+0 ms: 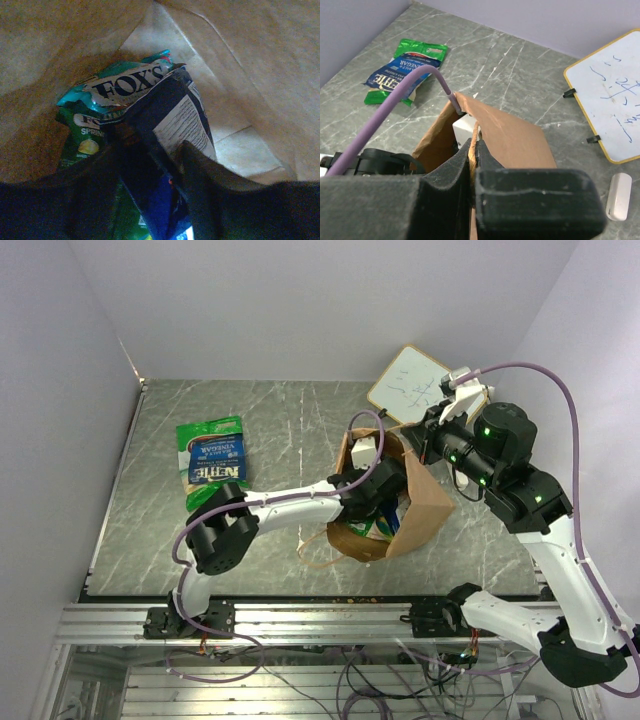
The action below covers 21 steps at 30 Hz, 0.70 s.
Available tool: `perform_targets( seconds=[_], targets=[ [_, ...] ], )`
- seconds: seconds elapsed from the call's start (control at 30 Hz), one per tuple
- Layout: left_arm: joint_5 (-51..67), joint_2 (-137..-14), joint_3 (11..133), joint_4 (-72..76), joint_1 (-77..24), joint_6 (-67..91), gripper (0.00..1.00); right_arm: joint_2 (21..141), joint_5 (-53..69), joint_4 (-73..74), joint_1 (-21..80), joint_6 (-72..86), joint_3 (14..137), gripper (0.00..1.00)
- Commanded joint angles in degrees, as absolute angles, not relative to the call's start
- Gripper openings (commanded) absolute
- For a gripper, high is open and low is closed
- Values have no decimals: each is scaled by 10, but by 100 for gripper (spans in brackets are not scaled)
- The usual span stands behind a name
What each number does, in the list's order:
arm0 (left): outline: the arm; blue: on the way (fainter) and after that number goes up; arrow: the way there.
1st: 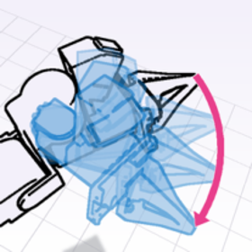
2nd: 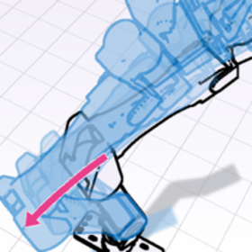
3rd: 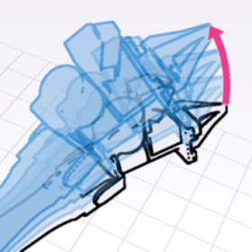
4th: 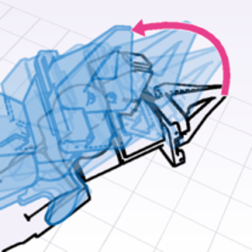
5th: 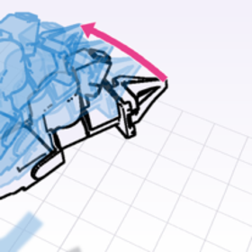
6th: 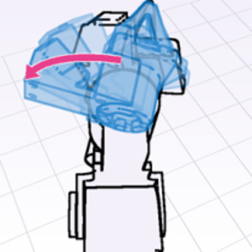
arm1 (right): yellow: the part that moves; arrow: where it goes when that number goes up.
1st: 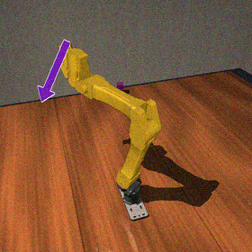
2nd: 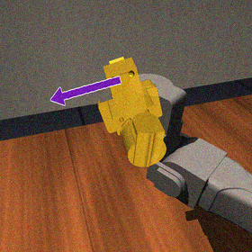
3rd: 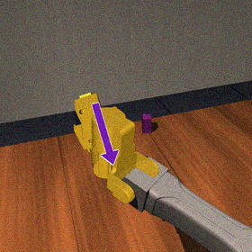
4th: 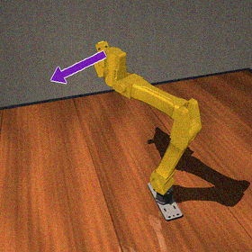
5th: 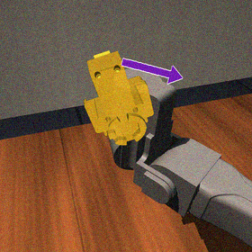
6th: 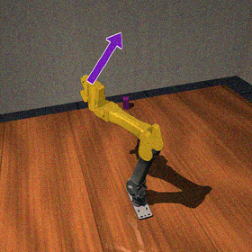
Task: Take the snacks out of the paper bag
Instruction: Take out the snack from the paper bag.
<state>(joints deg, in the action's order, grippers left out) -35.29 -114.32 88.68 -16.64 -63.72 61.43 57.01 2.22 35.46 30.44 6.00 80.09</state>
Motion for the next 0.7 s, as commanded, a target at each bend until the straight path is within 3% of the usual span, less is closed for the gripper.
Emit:
perform_targets(
  seconds=[0.0, 0.17, 0.23, 0.67],
  targets=[
    [-335, -1153, 892, -191, -617, 635, 50, 557, 31, 343, 304, 63, 821, 0],
    [-325, -1135, 893, -186, -616, 615, 16, 556, 33, 342, 304, 61, 821, 0],
    [-320, -1118, 884, -181, -617, 613, 8, 557, 35, 342, 304, 58, 821, 0],
    [-224, -928, 680, -23, -618, 566, 7, 550, 40, 332, 304, 57, 804, 0]
  ],
)
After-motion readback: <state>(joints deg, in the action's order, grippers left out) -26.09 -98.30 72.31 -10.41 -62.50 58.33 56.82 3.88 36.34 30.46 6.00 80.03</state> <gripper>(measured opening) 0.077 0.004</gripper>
